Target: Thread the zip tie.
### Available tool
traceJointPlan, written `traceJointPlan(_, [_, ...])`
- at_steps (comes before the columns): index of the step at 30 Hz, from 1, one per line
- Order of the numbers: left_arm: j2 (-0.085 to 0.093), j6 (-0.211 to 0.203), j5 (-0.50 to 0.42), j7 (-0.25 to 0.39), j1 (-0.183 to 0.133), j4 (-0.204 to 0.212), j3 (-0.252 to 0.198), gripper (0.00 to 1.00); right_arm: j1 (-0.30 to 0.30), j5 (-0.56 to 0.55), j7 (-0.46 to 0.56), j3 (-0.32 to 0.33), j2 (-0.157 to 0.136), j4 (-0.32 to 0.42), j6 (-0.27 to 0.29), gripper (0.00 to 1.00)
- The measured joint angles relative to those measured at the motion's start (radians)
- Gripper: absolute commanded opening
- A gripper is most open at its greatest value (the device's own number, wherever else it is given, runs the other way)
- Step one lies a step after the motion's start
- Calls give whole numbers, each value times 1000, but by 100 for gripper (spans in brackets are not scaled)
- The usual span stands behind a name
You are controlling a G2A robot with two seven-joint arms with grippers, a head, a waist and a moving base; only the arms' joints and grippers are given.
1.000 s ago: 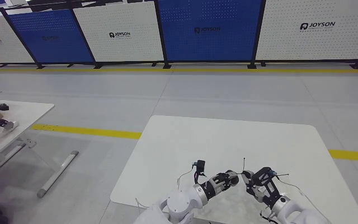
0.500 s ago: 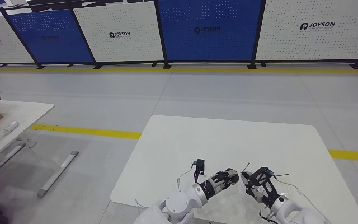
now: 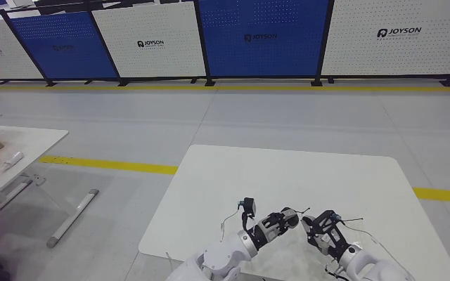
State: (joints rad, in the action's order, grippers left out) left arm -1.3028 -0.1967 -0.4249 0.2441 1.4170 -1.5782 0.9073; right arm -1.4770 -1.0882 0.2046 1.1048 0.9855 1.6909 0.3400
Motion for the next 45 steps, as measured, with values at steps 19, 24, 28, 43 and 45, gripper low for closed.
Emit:
traceJointPlan(19, [11, -40, -6, 14, 45, -55, 30, 0, 5, -14, 11, -9, -2, -2, 0, 0])
traceJointPlan(24, [12, -32, 4, 11, 47, -52, 29, 0, 5, -5, 5, -10, -2, -4, 0, 41])
traceJointPlan(28, [10, 10, 13, -16, 33, -38, 22, 0, 0, 22, -8, -4, -4, 0, 0, 100])
traceJointPlan(43, [2, 2, -24, -77, 4, -3, 39, 0, -147, 116, -227, 146, -36, 50, 0, 100])
traceJointPlan(45, [2, 13, -15, -91, 1, 0, 42, 0, -183, 137, -274, 175, -44, 63, 0, 100])
